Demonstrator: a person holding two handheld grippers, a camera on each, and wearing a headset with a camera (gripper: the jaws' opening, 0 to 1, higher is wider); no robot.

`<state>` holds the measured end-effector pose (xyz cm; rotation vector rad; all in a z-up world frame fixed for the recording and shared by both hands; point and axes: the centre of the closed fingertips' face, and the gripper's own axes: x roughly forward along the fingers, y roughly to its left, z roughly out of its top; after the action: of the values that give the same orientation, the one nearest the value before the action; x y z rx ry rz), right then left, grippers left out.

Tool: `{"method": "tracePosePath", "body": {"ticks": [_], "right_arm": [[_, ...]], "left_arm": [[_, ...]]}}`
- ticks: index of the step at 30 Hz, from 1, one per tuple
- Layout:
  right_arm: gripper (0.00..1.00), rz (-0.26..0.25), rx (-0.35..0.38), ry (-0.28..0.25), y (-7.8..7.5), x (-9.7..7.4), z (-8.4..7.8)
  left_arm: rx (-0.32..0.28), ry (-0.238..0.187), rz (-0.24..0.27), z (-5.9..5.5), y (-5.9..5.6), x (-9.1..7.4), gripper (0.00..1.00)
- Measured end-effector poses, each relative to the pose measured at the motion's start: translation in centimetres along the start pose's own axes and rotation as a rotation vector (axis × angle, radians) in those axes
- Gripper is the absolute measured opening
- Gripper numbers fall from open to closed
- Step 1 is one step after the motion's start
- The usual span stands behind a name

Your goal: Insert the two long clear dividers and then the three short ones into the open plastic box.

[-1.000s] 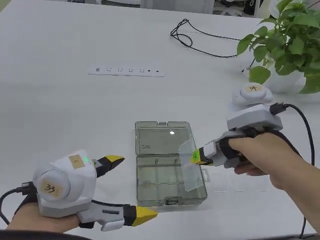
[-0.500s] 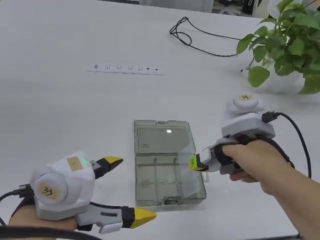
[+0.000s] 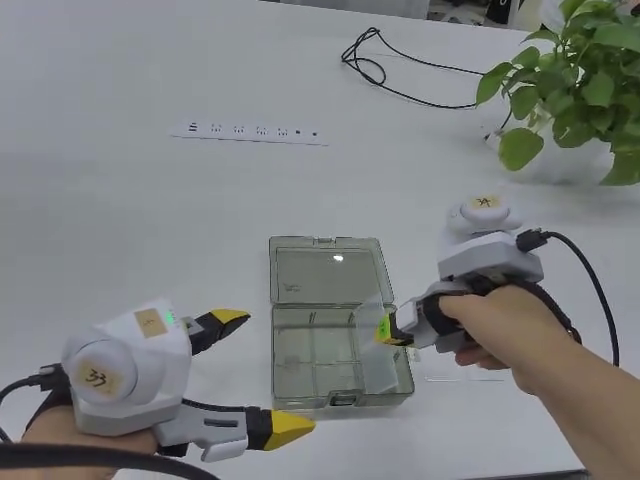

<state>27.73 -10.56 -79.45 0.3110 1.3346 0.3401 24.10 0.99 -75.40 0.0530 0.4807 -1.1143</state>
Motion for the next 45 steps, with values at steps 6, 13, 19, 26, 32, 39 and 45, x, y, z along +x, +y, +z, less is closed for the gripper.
{"method": "tracePosePath", "body": {"ticks": [6, 13, 19, 26, 32, 39, 45], "right_arm": [[0.07, 0.0, 0.003, -0.008, 0.1, 0.05, 0.01], [0.07, 0.001, 0.001, -0.001, 0.22, 0.1, 0.07], [0.07, 0.008, -0.008, -0.004, 0.59, -0.02, 0.38], [0.07, 0.008, -0.005, -0.003, 0.64, 0.17, 0.17], [0.06, 0.007, -0.004, -0.023, 0.63, -0.08, -0.04], [0.06, 0.002, 0.014, -0.05, 0.17, -0.23, -0.1], [0.06, 0.001, 0.024, -0.054, 0.07, 0.08, -0.08]], "left_arm": [[-0.006, -0.004, 0.0, 0.05, 0.02, -0.01, 0.87], [-0.009, -0.009, 0.001, 0.14, 0.04, 0.0, 0.87], [-0.012, -0.009, 0.003, 0.19, 0.01, -0.03, 0.87], [-0.017, -0.013, 0.009, 0.3, 0.16, -0.17, 0.86], [-0.02, -0.015, 0.01, 0.27, 0.22, -0.16, 0.85], [-0.023, -0.015, 0.006, 0.31, 0.17, -0.04, 0.85], [-0.024, -0.017, 0.005, 0.44, 0.2, 0.0, 0.85]]}}
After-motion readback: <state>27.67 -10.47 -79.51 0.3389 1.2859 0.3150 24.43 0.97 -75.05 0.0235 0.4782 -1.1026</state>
